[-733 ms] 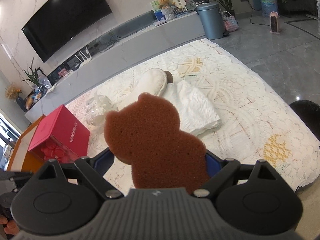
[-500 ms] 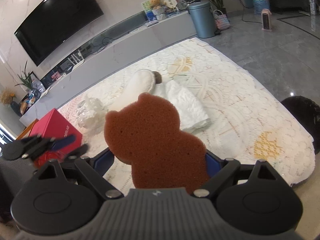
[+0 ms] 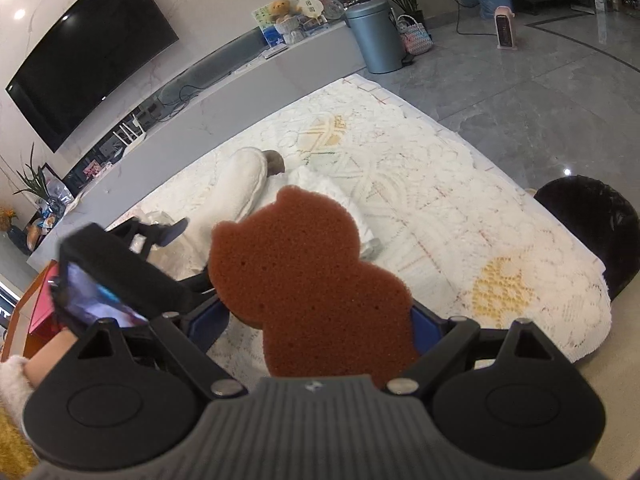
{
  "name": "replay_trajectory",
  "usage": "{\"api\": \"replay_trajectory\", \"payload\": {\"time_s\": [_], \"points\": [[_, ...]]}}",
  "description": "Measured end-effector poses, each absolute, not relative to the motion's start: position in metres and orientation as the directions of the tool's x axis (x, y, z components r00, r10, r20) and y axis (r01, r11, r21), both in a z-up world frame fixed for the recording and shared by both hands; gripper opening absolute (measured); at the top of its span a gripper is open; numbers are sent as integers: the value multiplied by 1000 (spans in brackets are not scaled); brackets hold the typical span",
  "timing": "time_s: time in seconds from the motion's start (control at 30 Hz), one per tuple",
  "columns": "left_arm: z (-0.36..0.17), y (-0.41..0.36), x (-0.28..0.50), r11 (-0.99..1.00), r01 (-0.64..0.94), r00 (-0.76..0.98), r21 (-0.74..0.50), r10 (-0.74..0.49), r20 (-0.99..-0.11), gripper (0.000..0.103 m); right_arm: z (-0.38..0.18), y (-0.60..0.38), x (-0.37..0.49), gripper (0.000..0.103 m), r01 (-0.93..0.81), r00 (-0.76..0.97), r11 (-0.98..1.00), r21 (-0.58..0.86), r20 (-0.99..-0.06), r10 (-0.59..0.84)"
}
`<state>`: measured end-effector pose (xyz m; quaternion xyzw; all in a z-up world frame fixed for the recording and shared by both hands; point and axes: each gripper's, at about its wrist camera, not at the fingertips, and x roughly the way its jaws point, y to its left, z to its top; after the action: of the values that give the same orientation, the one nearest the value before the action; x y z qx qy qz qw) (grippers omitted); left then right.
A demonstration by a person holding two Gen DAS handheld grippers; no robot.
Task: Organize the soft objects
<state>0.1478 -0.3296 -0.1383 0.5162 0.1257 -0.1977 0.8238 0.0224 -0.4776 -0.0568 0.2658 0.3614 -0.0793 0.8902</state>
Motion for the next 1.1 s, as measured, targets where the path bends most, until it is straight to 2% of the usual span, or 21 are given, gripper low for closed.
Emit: {"api": "replay_trajectory", "payload": {"time_s": [0.03,0.07,0.1,0.4,0.5,0.53,0.6,0.63,0.67,0.7,0.77,0.83,0.97,1.0,1.1], "points": [[-141,-330,146,371,456,890,809,-204,-408,27,-57,-478,22,90,331,728,845,420,-684,55],[-143,-331,145,368,458,889,809,-202,-411,4,-57,-477,23,90,329,729,845,422,-683,58],[-142,-330,144,382,457,889,803,-195,-413,1,-57,-478,23,90,328,729,845,423,-682,58],[-92,-291,108,528,444,896,724,-274,-350,0,-58,-478,20,90,337,728,839,427,-683,55],[-83,-282,94,489,490,870,722,-328,-368,0,-58,-476,21,90,336,725,842,421,-687,54],[-85,-284,93,467,493,866,734,-344,-363,1,-58,-475,22,90,337,723,844,418,-689,52],[-94,-292,94,416,488,865,767,-352,-359,10,-56,-474,22,90,336,727,844,418,-685,50],[-101,-298,98,402,494,860,771,-352,-369,11,-55,-473,21,90,329,731,844,424,-680,57],[-107,-303,102,393,510,853,765,-347,-390,16,-54,-471,21,90,319,734,846,427,-676,64],[-113,-307,107,388,526,845,757,-339,-414,24,-53,-469,21,90,311,738,850,426,-672,67],[-125,-314,117,400,527,848,750,-311,-430,29,-53,-470,19,90,300,742,856,422,-667,68],[-136,-321,126,410,510,859,756,-284,-425,30,-56,-475,19,90,318,740,843,435,-670,66],[-151,-336,144,417,487,874,768,-240,-423,47,-62,-483,19,90,354,726,823,445,-685,58],[-156,-342,148,417,466,885,781,-218,-411,45,-62,-483,20,90,352,725,824,445,-686,61],[-158,-350,153,448,420,907,789,-182,-380,49,-63,-481,23,90,345,719,832,434,-692,63]]}}
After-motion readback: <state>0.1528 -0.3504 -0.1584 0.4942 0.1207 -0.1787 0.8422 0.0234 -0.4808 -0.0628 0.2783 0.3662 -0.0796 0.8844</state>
